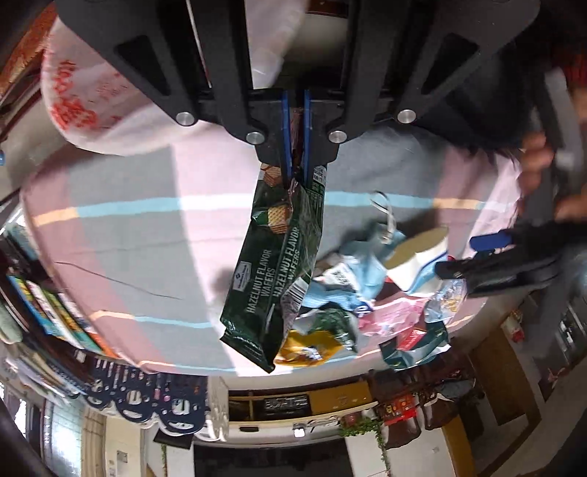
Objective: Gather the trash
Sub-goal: 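Grasp the green snack bag with the right gripper while the left gripper grasps the white-blue cup, then carry both items to the white bin and open both grippers to drop them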
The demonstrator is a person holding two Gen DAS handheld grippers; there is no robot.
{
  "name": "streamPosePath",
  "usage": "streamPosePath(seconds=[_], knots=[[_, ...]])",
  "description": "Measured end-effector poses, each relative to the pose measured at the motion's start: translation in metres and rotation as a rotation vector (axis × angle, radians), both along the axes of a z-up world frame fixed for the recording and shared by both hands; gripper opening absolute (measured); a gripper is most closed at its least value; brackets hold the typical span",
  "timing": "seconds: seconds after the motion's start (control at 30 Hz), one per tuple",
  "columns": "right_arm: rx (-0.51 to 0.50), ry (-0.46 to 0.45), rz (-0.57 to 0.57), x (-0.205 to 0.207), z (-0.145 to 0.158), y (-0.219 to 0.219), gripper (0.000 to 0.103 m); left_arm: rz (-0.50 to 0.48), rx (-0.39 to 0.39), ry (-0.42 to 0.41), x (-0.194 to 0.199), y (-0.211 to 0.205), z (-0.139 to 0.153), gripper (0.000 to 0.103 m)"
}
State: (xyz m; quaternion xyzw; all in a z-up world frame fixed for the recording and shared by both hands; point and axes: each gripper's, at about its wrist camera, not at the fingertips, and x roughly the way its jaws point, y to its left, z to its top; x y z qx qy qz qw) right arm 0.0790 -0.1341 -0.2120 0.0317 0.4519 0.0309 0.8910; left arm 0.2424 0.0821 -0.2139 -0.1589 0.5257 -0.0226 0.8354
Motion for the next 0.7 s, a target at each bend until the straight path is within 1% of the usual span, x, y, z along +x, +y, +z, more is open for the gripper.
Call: streamPosePath(seconds=[0.07, 0.1, 0.13, 0.17, 0.2, 0.23, 0.3, 0.33, 0.4, 0.5, 0.6, 0.63, 0.7], knots=[[0.01, 0.017, -0.034, -0.005, -0.001, -0.015, 0.006, 0.01, -0.045, 0.012, 0.013, -0.002, -0.009, 0.086], [0.014, 0.023, -0.045, -0.005, -0.001, -0.019, 0.006, 0.02, -0.076, 0.021, 0.017, 0.001, -0.014, 0.08], [0.015, 0.027, -0.057, -0.006, -0.002, -0.024, 0.006, 0.042, -0.106, 0.031, 0.02, 0.005, -0.019, 0.06], [0.012, 0.03, -0.066, -0.006, -0.004, -0.027, 0.006, 0.053, -0.118, 0.045, 0.021, 0.008, -0.023, 0.052], [0.012, 0.033, -0.072, -0.006, -0.004, -0.028, 0.006, 0.055, -0.12, 0.057, 0.021, 0.008, -0.025, 0.046], [0.015, 0.036, -0.078, -0.005, -0.005, -0.03, 0.006, 0.052, -0.113, 0.051, 0.019, 0.008, -0.025, 0.04], [0.023, 0.034, -0.086, -0.006, -0.004, -0.032, 0.006, 0.044, -0.105, 0.02, 0.012, 0.009, -0.019, 0.03], [0.021, 0.031, -0.087, -0.007, -0.003, -0.031, 0.006, 0.043, -0.114, -0.004, 0.007, 0.01, -0.015, 0.025], [0.019, 0.023, -0.082, -0.01, 0.0, -0.03, 0.006, 0.042, -0.122, -0.041, -0.002, 0.01, -0.006, 0.02], [0.008, 0.003, -0.074, -0.014, 0.006, -0.026, 0.006, 0.017, -0.073, -0.101, -0.016, 0.003, 0.012, 0.016], [-0.007, -0.029, -0.08, -0.019, 0.018, -0.028, 0.006, 0.003, -0.027, -0.161, -0.034, -0.004, 0.028, 0.013], [-0.01, -0.042, -0.085, -0.021, 0.023, -0.03, 0.006, 0.001, -0.013, -0.178, -0.041, 0.0, 0.033, 0.013], [-0.01, -0.064, -0.092, -0.026, 0.034, -0.037, 0.006, -0.008, 0.005, -0.233, -0.063, 0.0, 0.05, 0.013]])
